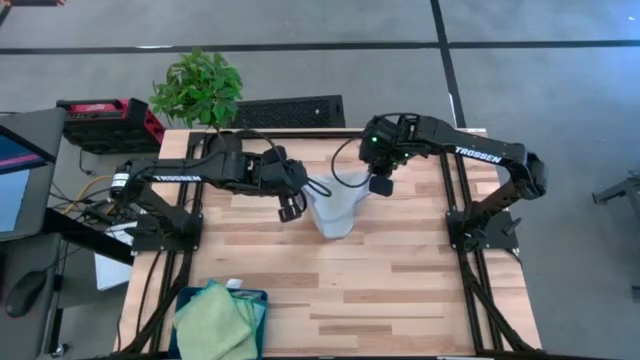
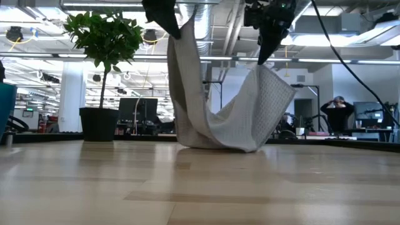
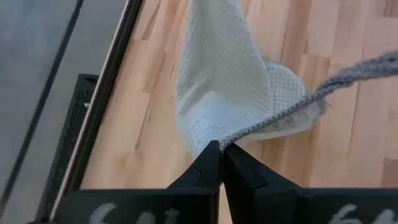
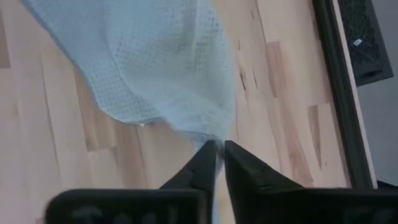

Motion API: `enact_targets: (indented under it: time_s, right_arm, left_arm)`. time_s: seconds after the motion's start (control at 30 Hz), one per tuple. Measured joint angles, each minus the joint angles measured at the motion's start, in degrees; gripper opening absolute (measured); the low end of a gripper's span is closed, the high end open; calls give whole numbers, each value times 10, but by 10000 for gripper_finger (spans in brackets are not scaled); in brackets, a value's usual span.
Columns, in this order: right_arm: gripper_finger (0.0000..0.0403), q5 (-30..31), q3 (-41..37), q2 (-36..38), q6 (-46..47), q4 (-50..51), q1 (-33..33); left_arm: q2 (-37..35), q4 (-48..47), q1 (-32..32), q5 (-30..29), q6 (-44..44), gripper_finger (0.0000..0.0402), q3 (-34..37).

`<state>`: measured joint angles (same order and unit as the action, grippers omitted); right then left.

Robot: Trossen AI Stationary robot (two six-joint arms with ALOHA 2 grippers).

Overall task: Fold microfiber towels
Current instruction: Fold the gray microfiber towel

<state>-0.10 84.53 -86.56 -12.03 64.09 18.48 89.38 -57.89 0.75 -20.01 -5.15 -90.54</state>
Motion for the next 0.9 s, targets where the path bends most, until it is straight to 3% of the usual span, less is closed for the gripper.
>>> enact_targets:
  time_s: [0.4, 0.57, 0.8, 0.9]
  right_arm:
    - [181, -22, 0, 20, 17, -23, -44]
    - [203, -104, 0, 20, 45, -115, -87]
    - [212, -102, 3, -9, 80, -248, -147]
    - [212, -60, -1, -34, 110, -268, -159]
  left_arm:
    - [0, 27, 8, 2, -95, 0, -1]
    - [1, 44, 17, 2, -115, 0, -6]
    - [1, 64, 16, 2, -130, 0, -6]
    - [1, 69, 16, 2, -132, 0, -6]
